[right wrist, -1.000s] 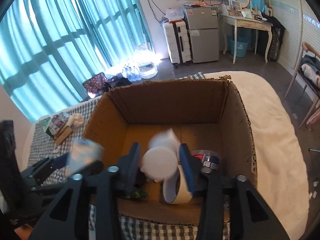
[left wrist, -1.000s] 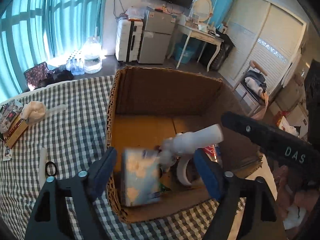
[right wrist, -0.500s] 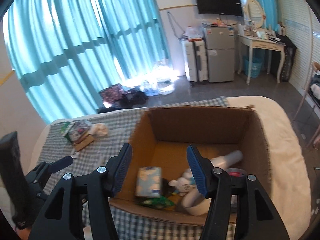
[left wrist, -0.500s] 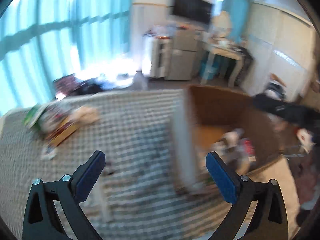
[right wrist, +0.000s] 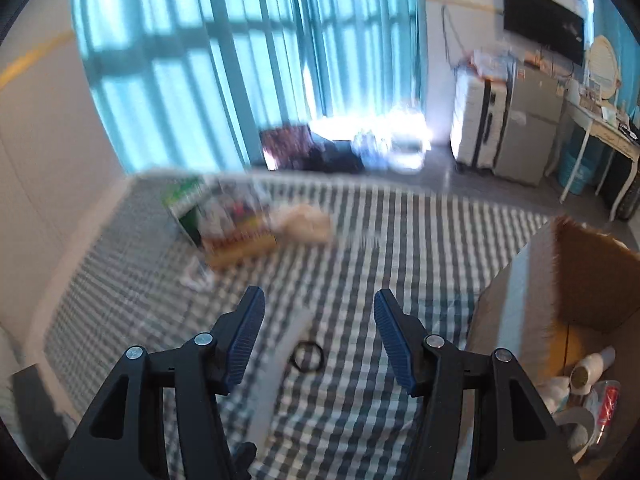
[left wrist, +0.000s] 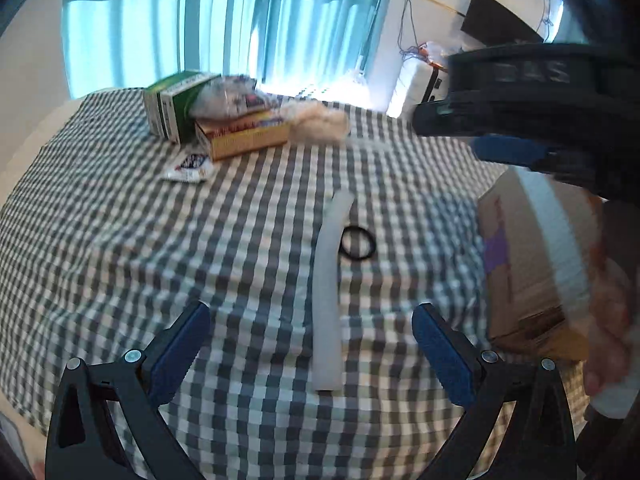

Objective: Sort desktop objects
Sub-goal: 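Grasp the white comb with the left tool while the right tool grasps the black hair tie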

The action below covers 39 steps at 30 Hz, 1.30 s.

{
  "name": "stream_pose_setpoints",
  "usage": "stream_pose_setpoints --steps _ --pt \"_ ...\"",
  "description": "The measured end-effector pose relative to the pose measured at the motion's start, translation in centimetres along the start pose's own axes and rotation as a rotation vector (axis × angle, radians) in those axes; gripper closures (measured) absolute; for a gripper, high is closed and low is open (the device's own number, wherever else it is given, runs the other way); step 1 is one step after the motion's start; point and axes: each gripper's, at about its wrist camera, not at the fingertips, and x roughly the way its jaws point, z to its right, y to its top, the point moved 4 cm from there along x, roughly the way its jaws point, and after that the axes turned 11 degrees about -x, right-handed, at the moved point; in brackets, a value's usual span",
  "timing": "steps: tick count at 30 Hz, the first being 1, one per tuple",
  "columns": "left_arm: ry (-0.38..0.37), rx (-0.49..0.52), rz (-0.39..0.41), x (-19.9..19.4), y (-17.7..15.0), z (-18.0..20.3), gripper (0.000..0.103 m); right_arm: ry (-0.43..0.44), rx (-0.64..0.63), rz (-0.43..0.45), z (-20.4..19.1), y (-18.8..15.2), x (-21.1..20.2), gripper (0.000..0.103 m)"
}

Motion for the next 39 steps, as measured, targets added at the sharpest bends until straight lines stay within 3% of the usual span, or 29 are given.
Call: stream_pose_setpoints --steps 2,7,10,14,18,20,23,25,27,31,34,36,38,39 --pt "0.009 0.022 -0.017 1.5 -0.4 0.3 0.000 0.049 -0.007 -0.041 -0.1 -1.0 2.3 0.046" --pt "0.023 0.010 -0.063 5.6 -1.0 0.0 0.000 0.052 -0.003 -0.126 0.7 -1.8 6.5 0.046" --pt "0.087 0.062 -0.053 7.4 -0.9 -0.3 0.000 0.054 -0.021 -0.095 1.9 -1.0 7.3 0.046" --pt "0.128 0.025 -0.024 8.2 0.7 -2.3 0.000 0.085 -0.036 -0.031 3.4 -0.8 6.9 0.046" --pt "0.196 -0.020 0.001 8.4 2.4 -4.4 0.000 0.190 0.028 -0.100 3.5 -1.7 8.2 0.043" --pt "0.239 -0.039 0.012 8.1 2.9 -5.4 0.000 0.177 -0.038 -0.135 2.5 -2.4 8.6 0.043" --pt "0.233 -0.068 -0.006 8.0 2.9 -5.9 0.000 0.165 -0.131 -0.170 0.7 -3.0 9.3 0.043" --pt "0.188 -0.057 -0.019 8.1 2.5 -4.9 0.000 0.169 -0.168 -0.193 0.0 -3.5 9.5 0.043" --pt "0.124 -0.005 -0.053 8.1 1.7 -3.1 0.000 0.162 -0.206 -0.224 -0.4 -4.2 9.9 0.043" --pt "0.126 0.097 -0.070 8.4 0.3 -1.1 0.000 0.169 -0.229 -0.309 -0.7 -5.6 11.6 0.043" --pt "0.105 0.075 -0.079 8.2 0.1 -1.2 0.000 0.160 -0.281 -0.292 -1.2 -5.4 12.0 0.052" --pt "0.095 0.071 -0.062 8.0 0.0 -1.3 0.012 0.170 -0.292 -0.287 -1.5 -5.4 12.2 0.061" --pt "0.056 0.087 -0.028 7.5 0.3 -1.1 0.064 0.181 -0.322 -0.277 -2.0 -5.6 12.2 0.067" --pt "0.025 0.087 -0.038 7.3 0.3 -1.1 0.072 0.185 -0.337 -0.273 -2.2 -5.7 12.2 0.070"
